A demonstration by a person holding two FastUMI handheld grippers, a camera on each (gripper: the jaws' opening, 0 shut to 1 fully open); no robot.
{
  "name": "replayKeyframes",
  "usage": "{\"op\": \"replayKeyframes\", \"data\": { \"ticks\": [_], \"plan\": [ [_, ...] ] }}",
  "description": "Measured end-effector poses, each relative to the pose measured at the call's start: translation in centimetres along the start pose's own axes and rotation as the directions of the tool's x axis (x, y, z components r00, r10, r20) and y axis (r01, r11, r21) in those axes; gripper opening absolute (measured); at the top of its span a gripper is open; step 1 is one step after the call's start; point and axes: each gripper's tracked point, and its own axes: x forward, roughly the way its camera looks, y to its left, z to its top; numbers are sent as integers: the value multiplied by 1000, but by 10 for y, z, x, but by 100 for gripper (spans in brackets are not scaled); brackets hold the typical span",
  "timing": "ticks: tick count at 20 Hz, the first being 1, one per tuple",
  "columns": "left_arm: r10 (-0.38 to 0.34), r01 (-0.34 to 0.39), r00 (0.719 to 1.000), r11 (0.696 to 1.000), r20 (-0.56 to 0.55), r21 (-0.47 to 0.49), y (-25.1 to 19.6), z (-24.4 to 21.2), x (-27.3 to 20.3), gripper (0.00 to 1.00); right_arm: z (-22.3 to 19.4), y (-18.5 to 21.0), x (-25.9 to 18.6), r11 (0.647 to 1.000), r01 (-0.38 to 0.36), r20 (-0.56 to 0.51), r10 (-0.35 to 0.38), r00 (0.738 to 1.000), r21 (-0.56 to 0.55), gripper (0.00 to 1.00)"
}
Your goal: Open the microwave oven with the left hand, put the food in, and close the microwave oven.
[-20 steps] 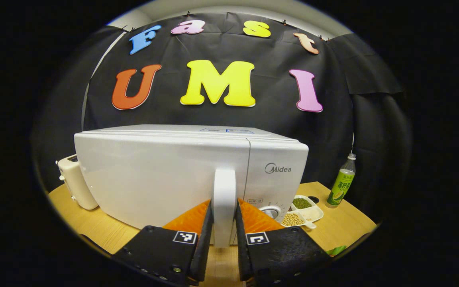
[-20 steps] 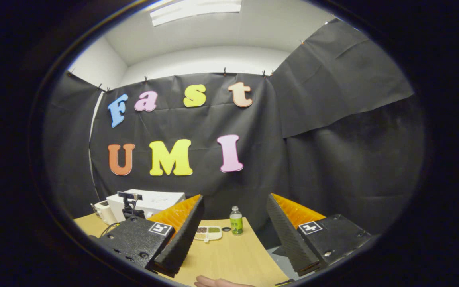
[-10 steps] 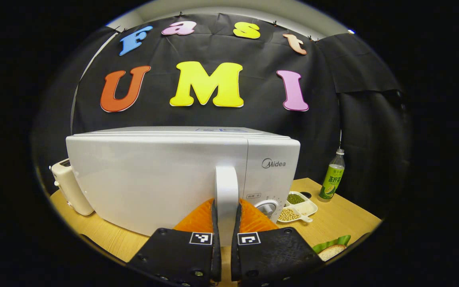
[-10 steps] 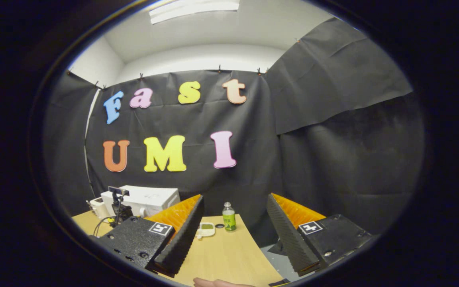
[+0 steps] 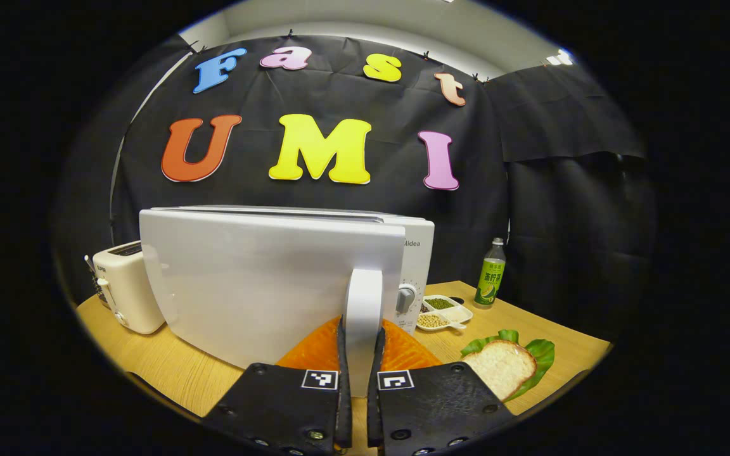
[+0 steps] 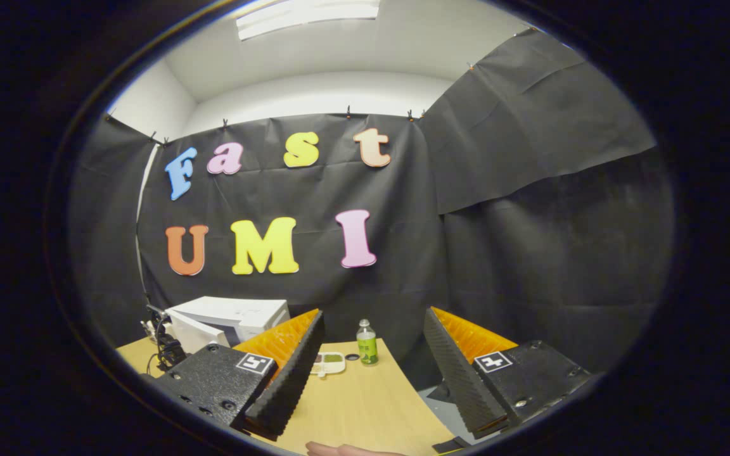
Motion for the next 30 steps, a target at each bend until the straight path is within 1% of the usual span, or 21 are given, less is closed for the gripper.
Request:
{"op": "replayKeyframes", "data": {
  "ticks": [3, 4, 7, 8, 9, 10, 11, 12, 14, 15, 17, 18, 19, 21, 22, 25, 26, 27, 28, 29, 30],
  "plan": [
    [-27, 27, 1000, 1000, 12, 9, 6, -2, -28, 8, -2, 10, -19, 1000, -16, 6, 16, 1000, -4, 90],
    [-37, 37, 999, 999, 15, 11, 10, -3, -38, 8, -1, 13, -24, 1000, -20, 8, 20, 1000, -8, 100],
    [-55, 55, 998, 999, 11, 1, 24, -7, -70, 9, -4, 33, -46, 997, -74, 6, 74, 997, 0, 99],
    [-60, 60, 998, 998, 10, 11, 30, -7, -82, 8, -9, 35, -52, 997, -83, -10, 83, 997, -1, 90],
    [-64, 64, 998, 998, 5, 22, 36, -8, -93, 9, -11, 39, -57, 996, -93, -18, 93, 995, -3, 90],
    [-66, 65, 998, 998, 5, 26, 44, -9, -104, 9, -11, 43, -62, 995, -99, -24, 99, 995, -9, 99],
    [-63, 63, 998, 998, 0, 27, 52, -10, -114, 8, -11, 44, -66, 995, -102, -24, 101, 995, -18, 99],
    [-58, 58, 998, 998, -3, 30, 61, -11, -123, 10, -9, 46, -68, 994, -103, -21, 102, 995, -26, 100],
    [-36, 36, 999, 999, -4, 33, 78, -13, -142, 12, -7, 53, -75, 994, -108, -21, 107, 994, -28, 90],
    [-15, 15, 1000, 999, -2, 38, 89, -13, -153, 13, -7, 58, -76, 993, -117, -24, 117, 993, -19, 100],
    [38, -38, 999, 999, -13, 23, 115, -16, -175, 14, -6, 69, -78, 989, -147, -35, 147, 989, -3, 100],
    [80, -81, 996, 997, -28, -11, 129, -18, -190, 9, -6, 73, -76, 988, -157, -40, 156, 987, -4, 100],
    [137, -139, 989, 989, -48, -46, 145, -18, -208, 24, -7, 76, -73, 987, -162, -47, 162, 986, -12, 100],
    [268, -273, 961, 960, -69, -66, 173, -20, -241, 80, -7, 84, -64, 985, -173, -48, 171, 984, -28, 100],
    [320, -323, 946, 945, -55, -57, 181, -14, -262, 95, -7, 88, -58, 984, -173, -50, 171, 984, -45, 100],
    [392, -395, 918, 917, -52, -52, 188, 5, -295, 95, -17, 100, -33, 978, -192, -71, 187, 980, -83, 100],
    [394, -396, 918, 918, -45, -39, 186, 16, -300, 95, -20, 102, -23, 977, -197, -83, 190, 978, -79, 91],
    [399, -399, 917, 917, -27, -21, 184, 31, -303, 95, -27, 103, -13, 978, -196, -100, 189, 977, -75, 100],
    [409, -409, 913, 913, -9, -6, 185, 44, -303, 95, -34, 105, -4, 976, -203, -121, 194, 974, -74, 90],
    [419, -419, 908, 908, 7, -8, 185, 57, -304, 95, -39, 109, 6, 974, -213, -137, 202, 970, -73, 100],
    [419, -419, 908, 908, 14, -8, 181, 67, -304, 84, -44, 109, 17, 974, -215, -153, 202, 967, -76, 100]
  ]
}}
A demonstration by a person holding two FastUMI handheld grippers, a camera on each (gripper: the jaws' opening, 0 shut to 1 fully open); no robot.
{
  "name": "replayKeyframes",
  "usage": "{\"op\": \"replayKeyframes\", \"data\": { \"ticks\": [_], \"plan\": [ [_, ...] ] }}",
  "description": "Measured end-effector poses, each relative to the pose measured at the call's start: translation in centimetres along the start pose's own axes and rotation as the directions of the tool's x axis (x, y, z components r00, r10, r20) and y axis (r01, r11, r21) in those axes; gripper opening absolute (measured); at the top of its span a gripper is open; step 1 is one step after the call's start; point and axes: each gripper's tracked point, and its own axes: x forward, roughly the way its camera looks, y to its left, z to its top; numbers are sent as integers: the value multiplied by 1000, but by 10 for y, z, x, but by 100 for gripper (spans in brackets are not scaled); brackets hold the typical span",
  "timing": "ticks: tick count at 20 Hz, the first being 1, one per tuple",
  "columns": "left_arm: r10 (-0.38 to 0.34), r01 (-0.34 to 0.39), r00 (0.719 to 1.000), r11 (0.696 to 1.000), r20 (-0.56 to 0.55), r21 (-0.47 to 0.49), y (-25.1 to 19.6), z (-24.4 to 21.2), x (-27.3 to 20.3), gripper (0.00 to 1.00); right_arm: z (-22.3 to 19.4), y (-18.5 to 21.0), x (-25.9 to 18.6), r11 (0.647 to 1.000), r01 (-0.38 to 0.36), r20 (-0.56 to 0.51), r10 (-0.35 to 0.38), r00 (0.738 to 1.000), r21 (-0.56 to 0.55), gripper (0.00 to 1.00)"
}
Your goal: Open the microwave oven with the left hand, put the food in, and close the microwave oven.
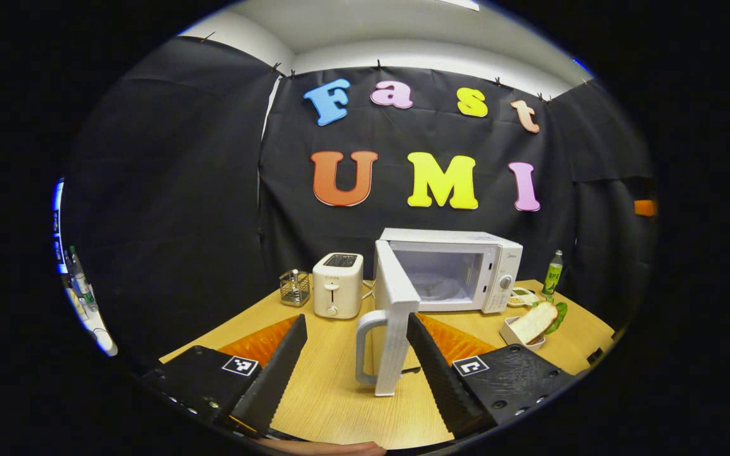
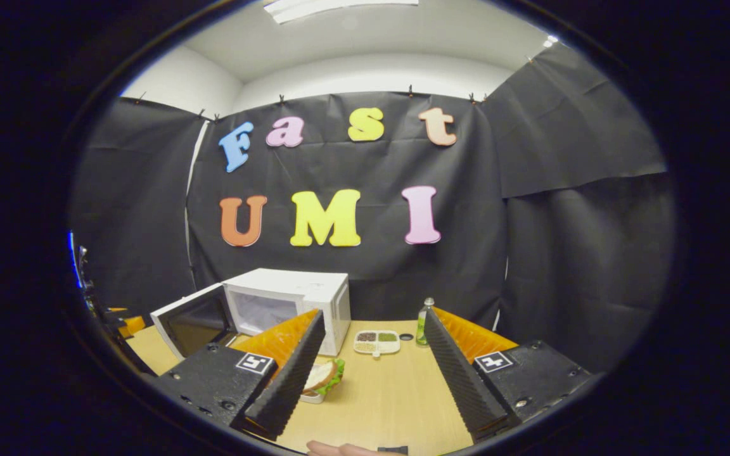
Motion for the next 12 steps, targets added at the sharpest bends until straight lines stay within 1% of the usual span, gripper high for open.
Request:
{"op": "replayKeyframes", "data": {
  "ticks": [1, 2, 3, 5, 6, 7, 9, 10, 11, 12],
  "plan": [
    [0, 0, 1000, 1000, 12, 6, -5, 11, -1, 95, -5, -2, 13, 1000, -1, -24, 1, 1000, -4, 90],
    [-2, 1, 1000, 1000, 21, 17, -9, 22, -1, 95, -11, -1, 27, 1000, -16, -58, 16, 998, 4, 91],
    [-10, 9, 999, 1000, 32, 22, -16, 32, 1, 95, -20, 3, 41, 999, -40, -99, 43, 994, 29, 100],
    [-14, 12, 999, 999, 41, 40, -21, 45, 7, 95, -36, 13, 70, 992, -106, -185, 118, 976, 71, 100],
    [-4, 1, 999, 999, 49, 48, -20, 51, 9, 95, -44, 10, 85, 989, -118, -226, 136, 965, 92, 100],
    [7, -9, 998, 999, 55, 41, -20, 59, 12, 95, -56, 7, 100, 985, -132, -269, 159, 950, 115, 91],
    [3, -4, 998, 1000, 69, 21, -26, 71, 18, 95, -79, 13, 128, 973, -160, -353, 210, 912, 166, 88],
    [-4, 3, 998, 1000, 69, 11, -30, 76, 19, 95, -91, 13, 141, 967, -165, -392, 230, 891, 193, 89],
    [-2, 1, 997, 1000, 78, 9, -31, 82, 19, 95, -105, 11, 152, 964, -165, -436, 244, 866, 210, 99],
    [2, -4, 995, 1000, 95, 20, -32, 88, 19, 95, -118, 8, 165, 960, -152, -468, 248, 848, 233, 99]
  ]
}}
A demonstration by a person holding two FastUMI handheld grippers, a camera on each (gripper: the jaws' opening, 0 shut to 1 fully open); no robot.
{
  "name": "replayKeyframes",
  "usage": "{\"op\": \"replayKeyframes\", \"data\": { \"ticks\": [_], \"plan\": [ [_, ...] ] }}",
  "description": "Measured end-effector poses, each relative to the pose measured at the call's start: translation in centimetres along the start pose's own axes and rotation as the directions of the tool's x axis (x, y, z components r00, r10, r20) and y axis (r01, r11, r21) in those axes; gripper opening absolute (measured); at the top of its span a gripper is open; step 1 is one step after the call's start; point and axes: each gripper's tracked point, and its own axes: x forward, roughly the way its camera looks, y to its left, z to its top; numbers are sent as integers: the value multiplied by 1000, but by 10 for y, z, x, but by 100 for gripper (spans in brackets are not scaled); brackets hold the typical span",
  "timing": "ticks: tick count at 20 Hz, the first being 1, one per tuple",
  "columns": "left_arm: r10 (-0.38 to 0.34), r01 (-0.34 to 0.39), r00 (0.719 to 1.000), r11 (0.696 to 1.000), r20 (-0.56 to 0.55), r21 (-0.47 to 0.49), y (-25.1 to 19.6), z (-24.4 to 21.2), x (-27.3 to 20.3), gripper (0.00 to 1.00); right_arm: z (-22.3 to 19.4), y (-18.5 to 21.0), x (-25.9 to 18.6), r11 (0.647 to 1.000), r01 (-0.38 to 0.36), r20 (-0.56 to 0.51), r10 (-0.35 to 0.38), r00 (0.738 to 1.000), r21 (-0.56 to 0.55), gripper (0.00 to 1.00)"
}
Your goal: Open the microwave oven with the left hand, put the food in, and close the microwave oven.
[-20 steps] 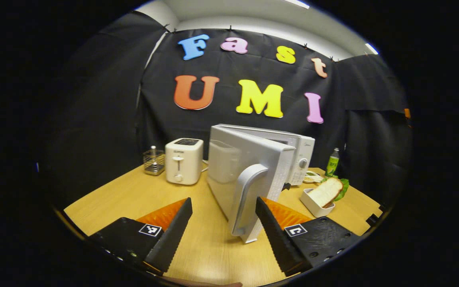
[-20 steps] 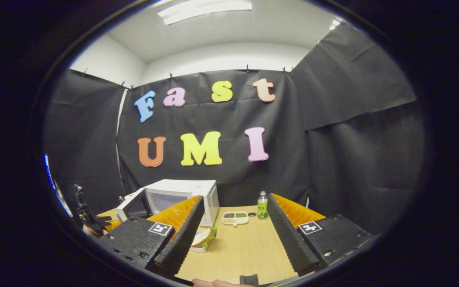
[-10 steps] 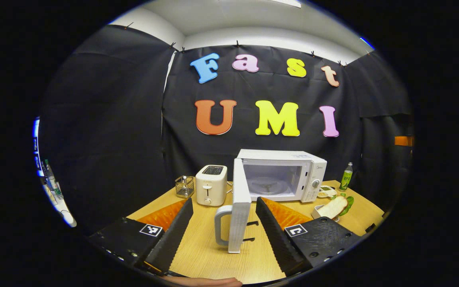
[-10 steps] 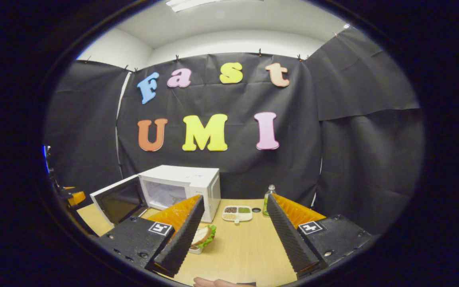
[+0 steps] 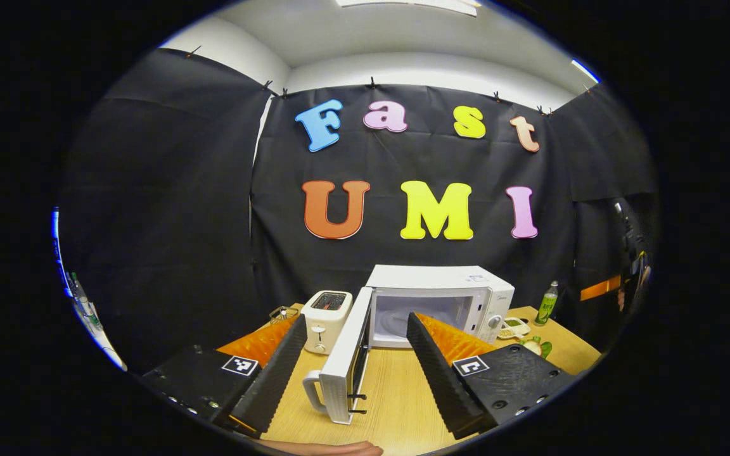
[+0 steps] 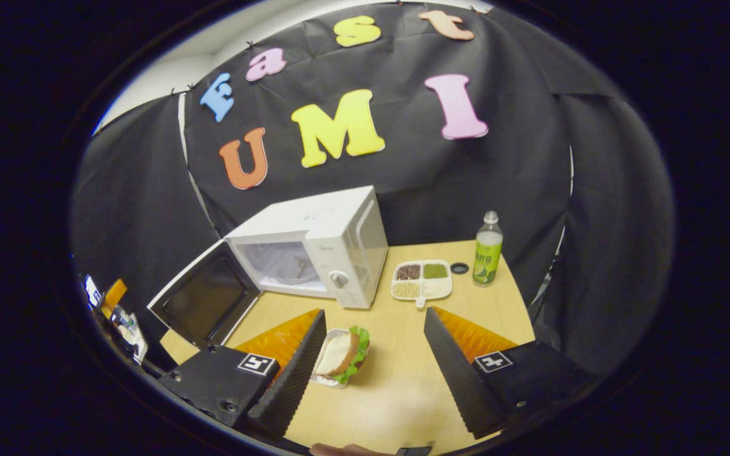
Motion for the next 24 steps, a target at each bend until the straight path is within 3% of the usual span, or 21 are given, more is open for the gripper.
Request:
{"op": "replayKeyframes", "data": {
  "ticks": [3, 5, 6, 9, 10, 11, 12, 14, 16, 17, 19, 20, 22, 23, 24],
  "plan": [
    [27, -28, 999, 999, 45, 34, -2, 19, -3, 95, -23, -9, 40, 996, -57, -129, 66, 989, 69, 98],
    [38, -39, 997, 999, 67, 13, -9, 29, -9, 95, -39, -4, 56, 978, -130, -218, 164, 962, 161, 98],
    [43, -43, 996, 999, 72, -4, -11, 32, -11, 95, -47, 2, 62, 962, -169, -260, 223, 939, 213, 87],
    [49, -45, 995, 998, 92, -42, -19, 40, -20, 95, -75, 14, 79, 916, -233, -364, 349, 864, 326, 82],
    [49, -45, 994, 998, 101, -46, -19, 41, -22, 95, -83, 19, 83, 900, -247, -388, 384, 838, 359, 94],
    [48, -43, 994, 998, 100, -53, -21, 41, -24, 95, -86, 24, 90, 881, -254, -395, 415, 820, 398, 82],
    [40, -34, 995, 997, 91, -67, -24, 40, -26, 95, -91, 30, 94, 863, -265, -403, 447, 799, 431, 93],
    [21, -14, 996, 997, 91, -77, -29, 43, -32, 95, -101, 39, 99, 827, -270, -418, 497, 760, 493, 88],
    [30, -24, 995, 998, 96, -56, -24, 44, -36, 95, -113, 42, 105, 787, -203, -424, 508, 750, 583, 79],
    [32, -28, 995, 999, 95, -44, -23, 43, -38, 95, -120, 45, 104, 768, -177, -440, 521, 731, 616, 63],
    [26, -24, 996, 999, 89, -29, -25, 41, -41, 95, -123, 44, 102, 770, -161, -448, 512, 733, 617, 31],
    [26, -23, 996, 999, 91, -29, -24, 41, -42, 95, -123, 44, 98, 793, -165, -447, 487, 750, 587, 39],
    [11, -9, 997, 1000, 83, -25, -24, 37, -43, 95, -117, 44, 85, 834, -163, -441, 433, 786, 527, 35],
    [9, -7, 997, 1000, 78, -22, -23, 33, -42, 95, -112, 46, 78, 851, -167, -435, 412, 800, 497, 26],
    [6, -4, 997, 1000, 75, -20, -21, 31, -43, 95, -106, 51, 68, 865, -175, -421, 394, 817, 469, 27]
  ]
}}
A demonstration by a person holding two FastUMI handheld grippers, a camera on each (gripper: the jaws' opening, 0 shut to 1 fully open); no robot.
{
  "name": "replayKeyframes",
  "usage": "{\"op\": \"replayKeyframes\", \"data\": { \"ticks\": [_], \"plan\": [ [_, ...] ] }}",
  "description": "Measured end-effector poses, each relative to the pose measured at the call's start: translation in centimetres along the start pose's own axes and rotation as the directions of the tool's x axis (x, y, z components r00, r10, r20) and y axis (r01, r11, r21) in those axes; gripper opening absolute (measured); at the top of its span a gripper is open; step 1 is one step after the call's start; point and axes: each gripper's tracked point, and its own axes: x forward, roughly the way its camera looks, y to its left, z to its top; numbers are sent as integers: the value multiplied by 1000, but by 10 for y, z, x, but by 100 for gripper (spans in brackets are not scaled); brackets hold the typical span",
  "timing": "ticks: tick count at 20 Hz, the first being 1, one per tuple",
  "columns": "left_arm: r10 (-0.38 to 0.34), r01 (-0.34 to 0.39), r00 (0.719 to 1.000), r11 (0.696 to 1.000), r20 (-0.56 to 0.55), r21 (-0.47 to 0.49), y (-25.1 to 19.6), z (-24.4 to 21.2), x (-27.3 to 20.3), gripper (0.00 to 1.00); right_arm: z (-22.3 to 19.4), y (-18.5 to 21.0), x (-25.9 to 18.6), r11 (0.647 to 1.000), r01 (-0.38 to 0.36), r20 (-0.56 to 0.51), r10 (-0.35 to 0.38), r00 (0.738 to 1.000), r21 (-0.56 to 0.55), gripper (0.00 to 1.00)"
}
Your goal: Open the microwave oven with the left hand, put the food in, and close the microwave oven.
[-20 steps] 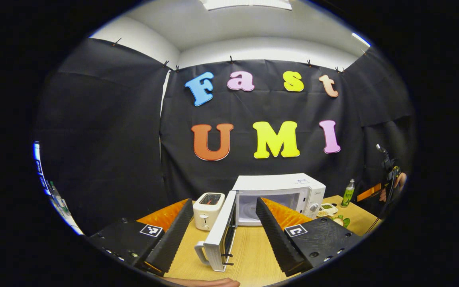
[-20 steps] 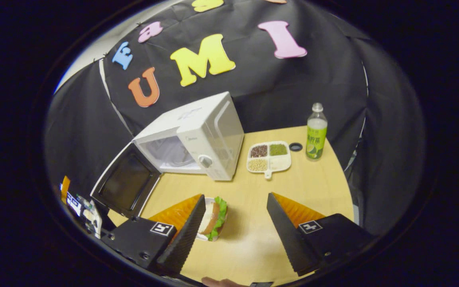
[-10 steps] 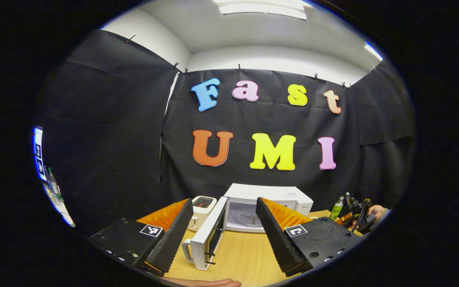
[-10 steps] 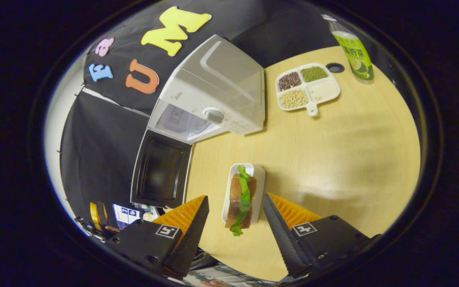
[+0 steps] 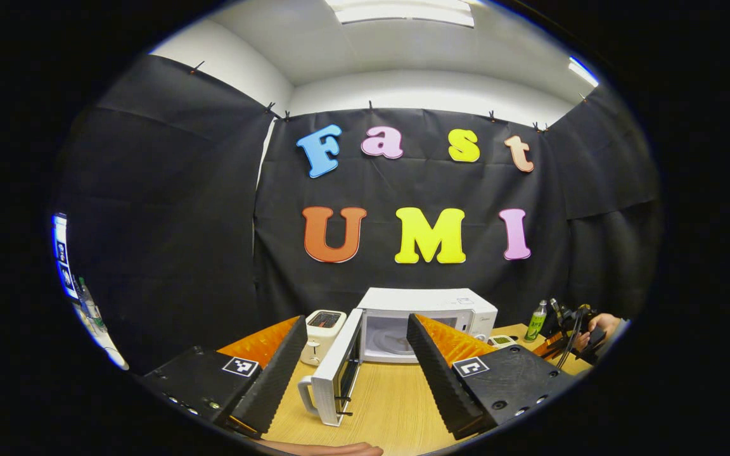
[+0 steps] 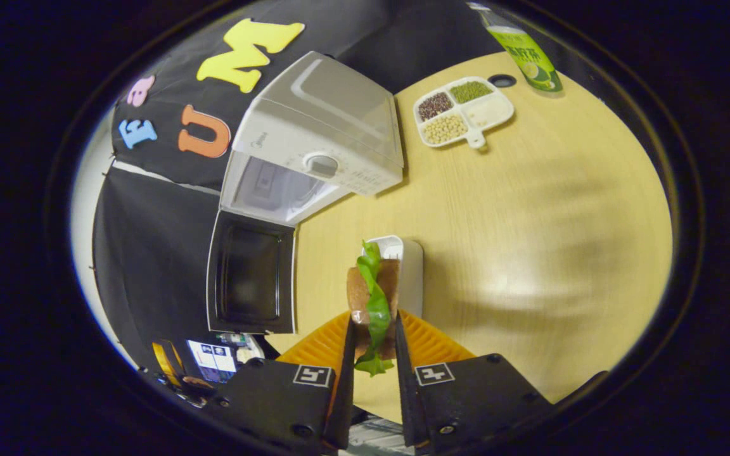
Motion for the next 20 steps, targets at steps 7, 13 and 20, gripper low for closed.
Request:
{"op": "replayKeyframes", "data": {
  "ticks": [7, 13, 20],
  "plan": [
    [-20, 20, 1000, 999, -11, -28, 17, -24, 2, 95, -7, 58, -49, 870, 226, 275, -110, 955, -439, 34],
    [-8, 6, 999, 999, -45, -45, 41, -44, -2, 95, -29, 115, -56, 630, 443, 480, -124, 868, -638, 33],
    [-11, 11, 1000, 999, -12, -51, 56, -37, -14, 95, -49, 162, -12, 370, 553, 564, -90, 821, -747, 33]
  ]
}}
